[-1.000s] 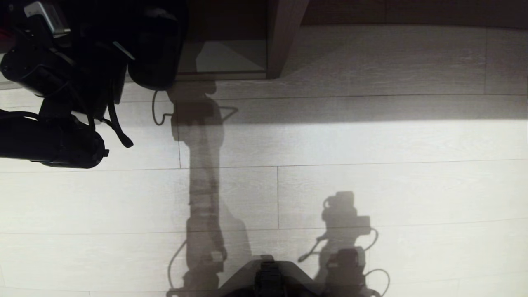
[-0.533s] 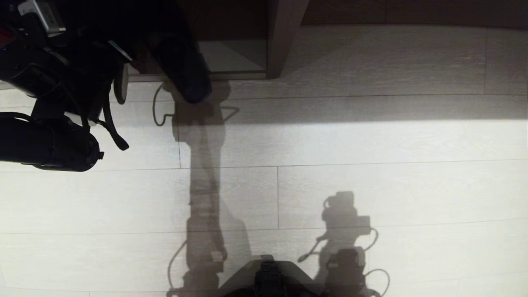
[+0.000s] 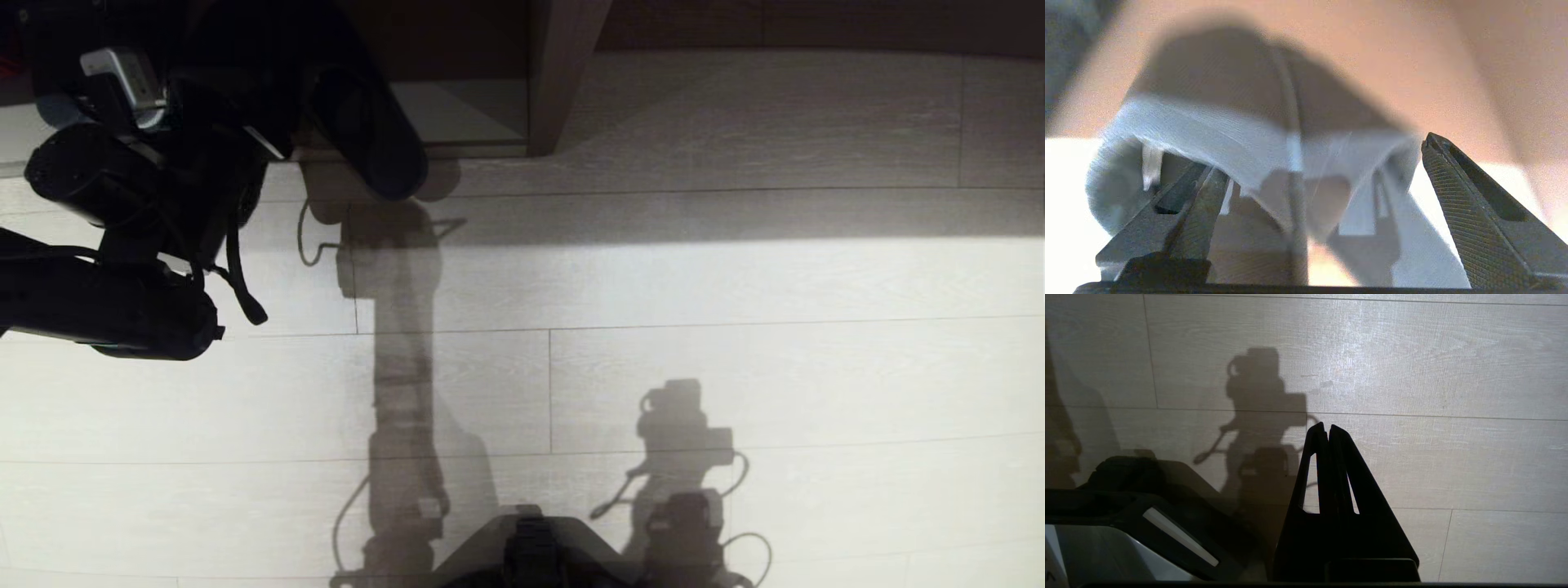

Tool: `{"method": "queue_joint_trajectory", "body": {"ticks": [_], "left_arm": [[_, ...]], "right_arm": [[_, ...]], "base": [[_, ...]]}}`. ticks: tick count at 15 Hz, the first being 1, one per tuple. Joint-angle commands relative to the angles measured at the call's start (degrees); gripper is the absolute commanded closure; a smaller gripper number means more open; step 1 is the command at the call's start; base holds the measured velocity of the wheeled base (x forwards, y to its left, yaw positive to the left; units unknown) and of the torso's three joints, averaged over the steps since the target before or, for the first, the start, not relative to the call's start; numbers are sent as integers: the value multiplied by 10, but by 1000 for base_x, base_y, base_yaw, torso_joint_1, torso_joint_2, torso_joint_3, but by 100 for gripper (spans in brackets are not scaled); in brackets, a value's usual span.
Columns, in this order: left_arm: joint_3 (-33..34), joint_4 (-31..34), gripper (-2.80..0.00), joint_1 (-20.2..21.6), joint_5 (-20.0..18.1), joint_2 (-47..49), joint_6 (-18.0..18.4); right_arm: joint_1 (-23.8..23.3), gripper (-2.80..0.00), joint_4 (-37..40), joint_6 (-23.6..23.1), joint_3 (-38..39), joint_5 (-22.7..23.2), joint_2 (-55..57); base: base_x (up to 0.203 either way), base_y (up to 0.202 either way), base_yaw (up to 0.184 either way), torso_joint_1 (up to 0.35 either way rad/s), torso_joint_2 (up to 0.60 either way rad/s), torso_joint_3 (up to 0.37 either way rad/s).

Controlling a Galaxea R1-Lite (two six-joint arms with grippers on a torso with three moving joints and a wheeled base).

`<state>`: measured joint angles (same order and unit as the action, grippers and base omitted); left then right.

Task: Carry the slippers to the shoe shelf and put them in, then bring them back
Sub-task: Place the slippers into the shoe cabinet

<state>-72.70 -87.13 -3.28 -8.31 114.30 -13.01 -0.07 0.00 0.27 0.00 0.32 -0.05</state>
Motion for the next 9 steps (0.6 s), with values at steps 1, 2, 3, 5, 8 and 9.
{"method": "queue_joint_trajectory", "body": {"ticks": [1,2,3,5,8,9], "left_arm": [[-19,-5,-280,4,-1,32,-1],[-34,-5,-280,5,0,40,-1],[-41,-5,-280,5,1,51,-1],[-47,-5,-280,8,-15,63,-1],[-48,46,-280,15,-48,67,2],[-54,74,-280,17,-53,65,3]], "right_arm": [[1,0,0,0,0,0,0],[0,0,0,0,0,0,0],[0,0,0,0,0,0,0],[0,0,0,0,0,0,0],[1,0,0,0,0,0,0],[0,0,0,0,0,0,0]], "base": [[0,0,0,0,0,0],[0,0,0,0,0,0],[0,0,0,0,0,0],[0,0,0,0,0,0],[0,0,0,0,0,0],[0,0,0,0,0,0]]}}
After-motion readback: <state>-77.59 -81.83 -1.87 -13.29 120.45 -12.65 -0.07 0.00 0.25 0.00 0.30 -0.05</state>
